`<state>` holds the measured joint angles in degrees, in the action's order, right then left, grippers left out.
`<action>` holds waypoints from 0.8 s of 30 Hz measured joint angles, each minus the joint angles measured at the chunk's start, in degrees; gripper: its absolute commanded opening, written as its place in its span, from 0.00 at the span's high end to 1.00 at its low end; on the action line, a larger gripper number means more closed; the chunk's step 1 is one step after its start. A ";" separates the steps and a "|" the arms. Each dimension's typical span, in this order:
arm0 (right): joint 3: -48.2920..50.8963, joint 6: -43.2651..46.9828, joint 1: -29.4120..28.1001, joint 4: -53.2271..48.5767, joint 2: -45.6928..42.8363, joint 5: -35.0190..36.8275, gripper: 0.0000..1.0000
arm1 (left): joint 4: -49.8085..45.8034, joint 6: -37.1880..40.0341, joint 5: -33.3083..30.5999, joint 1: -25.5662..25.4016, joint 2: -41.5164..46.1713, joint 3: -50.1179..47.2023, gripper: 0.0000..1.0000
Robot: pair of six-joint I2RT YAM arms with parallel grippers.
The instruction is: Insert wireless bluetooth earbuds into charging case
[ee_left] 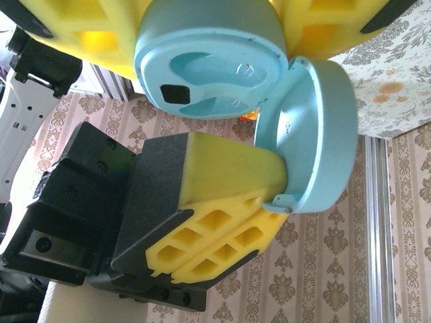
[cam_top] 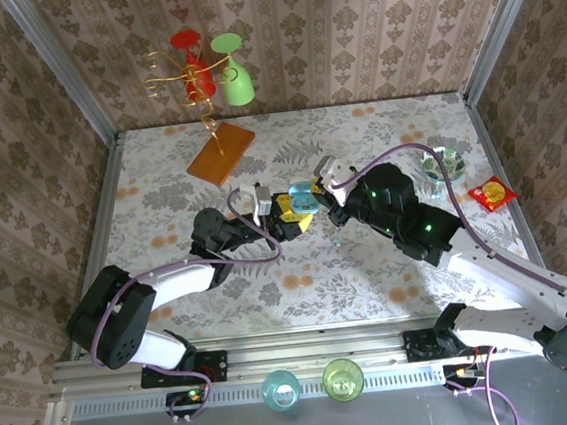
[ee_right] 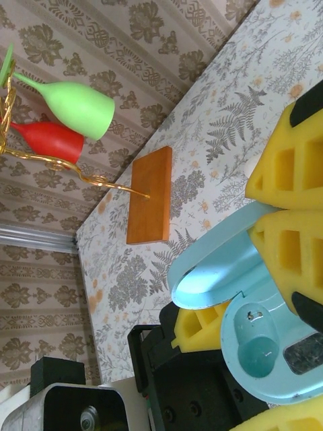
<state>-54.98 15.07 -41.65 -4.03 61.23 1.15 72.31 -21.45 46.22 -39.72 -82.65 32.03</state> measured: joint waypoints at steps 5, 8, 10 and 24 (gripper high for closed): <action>0.00 0.00 0.00 -0.02 0.00 0.00 0.99 | -0.02 0.00 0.00 0.00 -0.02 0.00 0.74; 0.00 0.00 0.00 -0.02 0.00 -0.02 0.92 | 0.00 0.04 0.02 0.00 -0.02 0.00 0.75; 0.00 -0.07 0.00 -0.02 -0.02 -0.07 0.78 | 0.00 0.24 0.02 0.00 -0.02 0.00 0.75; 3.98 -8.44 4.26 1.09 -7.72 -8.74 0.27 | 0.02 4.50 0.00 1.07 -0.02 -0.17 0.75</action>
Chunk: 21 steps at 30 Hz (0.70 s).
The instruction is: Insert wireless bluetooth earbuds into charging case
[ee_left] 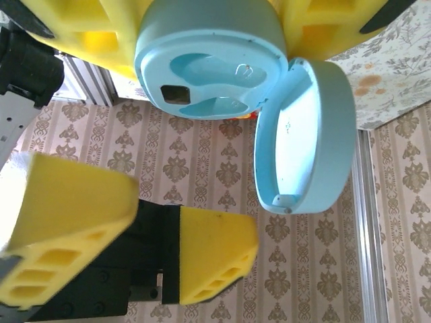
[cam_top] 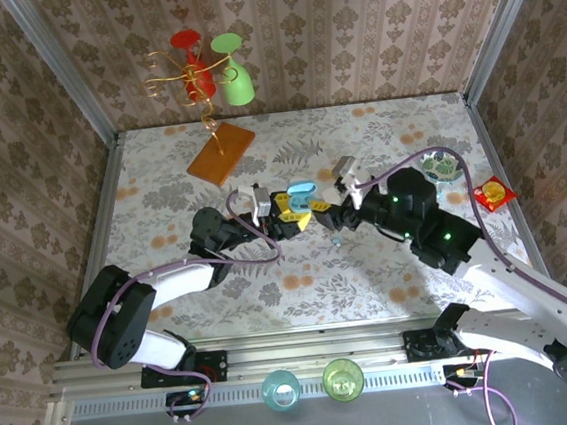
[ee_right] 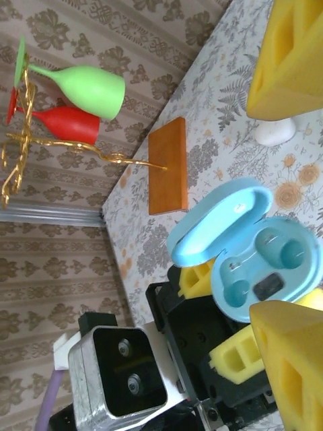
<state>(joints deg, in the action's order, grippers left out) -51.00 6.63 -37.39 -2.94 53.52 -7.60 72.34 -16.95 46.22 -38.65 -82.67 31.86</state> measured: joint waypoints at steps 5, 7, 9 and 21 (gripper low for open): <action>3.96 -8.33 8.96 1.51 -5.09 -2.78 0.27 | 0.00 1.14 0.02 0.57 0.00 -0.61 0.75; 4.85 -11.45 12.26 1.51 -5.68 -1.97 0.27 | -0.02 1.25 0.02 0.61 0.00 -0.70 0.75; 5.68 -14.82 15.74 1.40 -5.38 -0.17 0.28 | -0.02 1.38 0.07 0.61 0.00 -0.72 0.75; 11.91 -37.92 45.77 -1.11 11.39 5.95 0.45 | 0.07 1.60 0.46 0.48 0.02 -1.16 0.75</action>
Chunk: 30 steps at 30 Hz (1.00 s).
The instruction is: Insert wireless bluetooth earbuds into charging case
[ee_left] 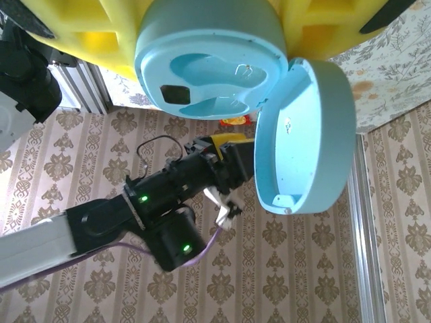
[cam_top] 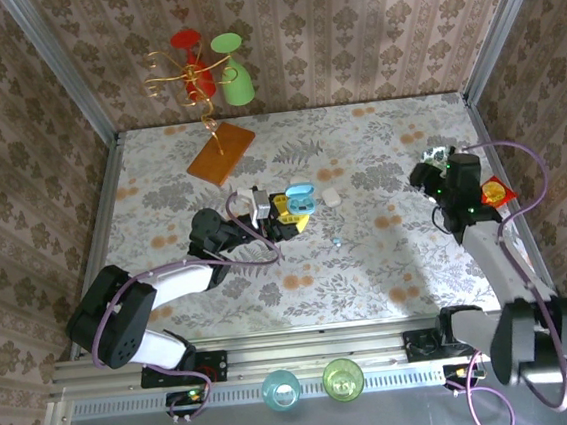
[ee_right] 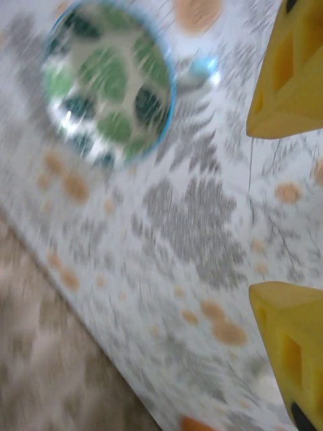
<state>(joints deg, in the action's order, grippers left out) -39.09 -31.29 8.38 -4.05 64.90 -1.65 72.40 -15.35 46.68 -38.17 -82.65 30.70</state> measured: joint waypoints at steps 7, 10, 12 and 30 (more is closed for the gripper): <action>0.09 -5.07 9.86 1.38 14.99 -4.44 0.62 | 0.07 0.00 -0.02 -0.11 0.00 -0.09 0.74; -1.44 -4.83 11.21 1.29 20.70 -5.18 0.65 | 0.07 0.00 0.02 -0.11 0.00 -0.09 0.74; -3.37 -4.59 11.91 1.31 24.41 -5.49 0.68 | 0.07 0.00 0.04 -0.11 0.00 -0.09 0.74; -10.97 -0.98 13.22 1.62 33.22 -11.65 0.67 | 0.07 0.00 0.11 -0.11 0.00 -0.09 0.74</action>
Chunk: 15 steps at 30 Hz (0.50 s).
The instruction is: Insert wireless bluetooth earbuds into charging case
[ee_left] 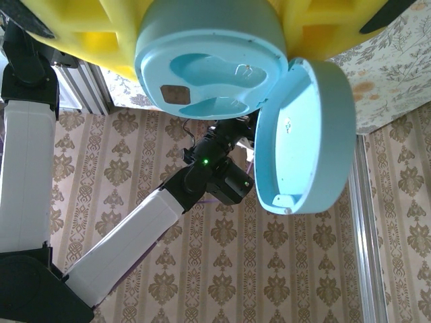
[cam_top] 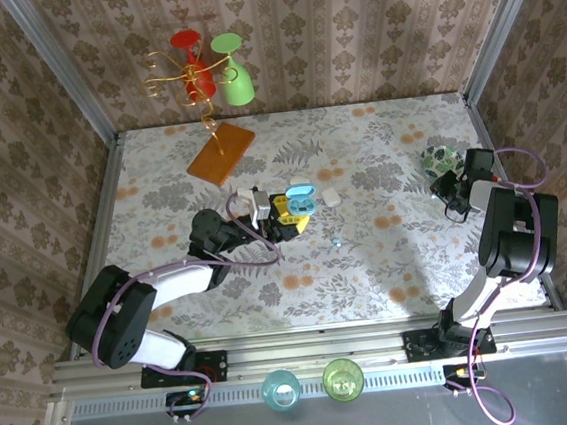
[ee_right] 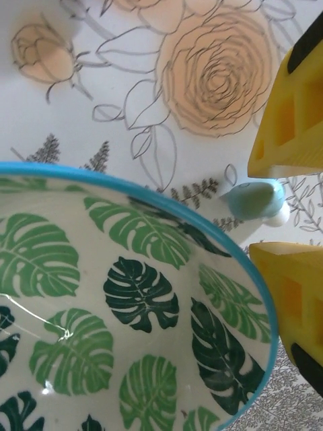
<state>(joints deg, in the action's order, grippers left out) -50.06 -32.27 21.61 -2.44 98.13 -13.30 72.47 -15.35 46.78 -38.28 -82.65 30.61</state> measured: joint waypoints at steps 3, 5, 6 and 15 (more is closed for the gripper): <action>-0.79 0.72 0.00 -0.17 1.05 -0.31 0.68 | 0.00 0.00 0.13 0.00 0.00 0.00 0.74; -1.44 1.07 0.00 -0.87 1.75 -0.31 0.69 | 0.00 0.00 0.13 0.00 0.00 0.00 0.74; -1.77 1.20 0.00 -1.05 2.12 -0.31 0.69 | 0.00 0.00 0.13 0.00 0.00 0.00 0.74; -3.52 2.95 0.00 -2.51 4.15 -0.44 0.81 | 0.00 0.00 0.13 0.02 0.00 0.00 0.75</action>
<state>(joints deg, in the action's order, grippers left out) -53.58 -29.32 21.61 -4.95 102.28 -13.74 72.47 -15.35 46.92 -38.26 -82.65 30.61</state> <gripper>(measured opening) 0.214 0.360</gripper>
